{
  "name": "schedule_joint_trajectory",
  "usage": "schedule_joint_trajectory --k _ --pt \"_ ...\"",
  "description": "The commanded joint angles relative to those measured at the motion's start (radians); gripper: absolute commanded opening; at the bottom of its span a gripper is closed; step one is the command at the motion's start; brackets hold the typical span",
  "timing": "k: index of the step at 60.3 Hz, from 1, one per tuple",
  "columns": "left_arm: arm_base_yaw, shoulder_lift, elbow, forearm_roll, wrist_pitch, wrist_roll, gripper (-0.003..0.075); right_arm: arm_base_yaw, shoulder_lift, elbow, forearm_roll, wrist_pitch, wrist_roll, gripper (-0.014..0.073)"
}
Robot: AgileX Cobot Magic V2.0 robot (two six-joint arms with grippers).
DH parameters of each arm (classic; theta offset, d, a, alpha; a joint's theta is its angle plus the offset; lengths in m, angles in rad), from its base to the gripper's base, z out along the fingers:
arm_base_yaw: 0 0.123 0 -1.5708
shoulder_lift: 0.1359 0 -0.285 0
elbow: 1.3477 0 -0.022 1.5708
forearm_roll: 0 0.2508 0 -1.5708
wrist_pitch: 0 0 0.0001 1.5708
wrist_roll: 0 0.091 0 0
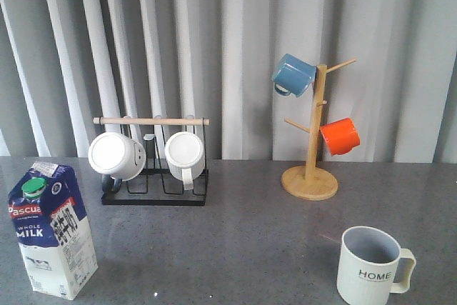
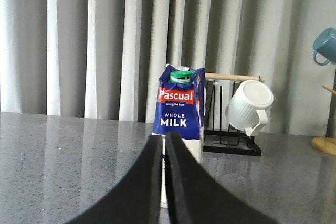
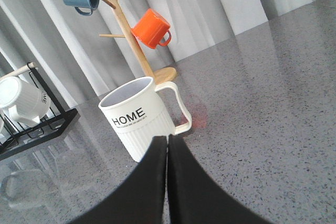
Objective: Place milk next to cup
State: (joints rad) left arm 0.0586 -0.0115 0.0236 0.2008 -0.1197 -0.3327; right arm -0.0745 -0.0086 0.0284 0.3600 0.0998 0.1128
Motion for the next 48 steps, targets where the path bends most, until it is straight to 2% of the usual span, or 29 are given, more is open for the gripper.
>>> schedule_joint_trajectory --k 1,10,17,24,29,35,40,48 --pt "-0.003 -0.013 -0.029 -0.007 -0.124 -0.05 -0.0001 0.002 -0.015 -0.008 -0.001 -0.061 -0.004 0.0006" --pt "-0.003 -0.013 -0.031 -0.007 -0.261 -0.131 0.0038 0.002 -0.015 -0.087 -0.021 -0.059 -0.059 0.0102" --pt "-0.003 -0.013 -0.031 -0.007 -0.27 -0.233 0.0104 0.002 0.017 -0.172 -0.027 -0.057 -0.092 0.0253" --pt "-0.003 -0.013 -0.031 -0.007 -0.271 -0.353 0.0214 0.002 0.079 -0.242 -0.027 -0.057 -0.098 0.0438" --pt "-0.003 -0.013 -0.031 -0.024 -0.289 -0.49 0.0315 0.002 0.116 -0.264 -0.019 -0.085 -0.096 0.052" --pt "-0.003 -0.013 -0.031 -0.071 -0.322 -0.594 0.0398 0.002 0.143 -0.271 0.008 -0.153 -0.096 0.054" --pt "-0.003 -0.011 -0.049 -0.05 -0.34 -0.623 0.0426 0.002 0.195 -0.329 0.001 -0.1 -0.1 0.0526" --pt "-0.003 0.025 -0.189 0.192 -0.224 -0.615 0.0426 0.002 0.361 -0.51 -0.103 -0.037 -0.194 0.0516"
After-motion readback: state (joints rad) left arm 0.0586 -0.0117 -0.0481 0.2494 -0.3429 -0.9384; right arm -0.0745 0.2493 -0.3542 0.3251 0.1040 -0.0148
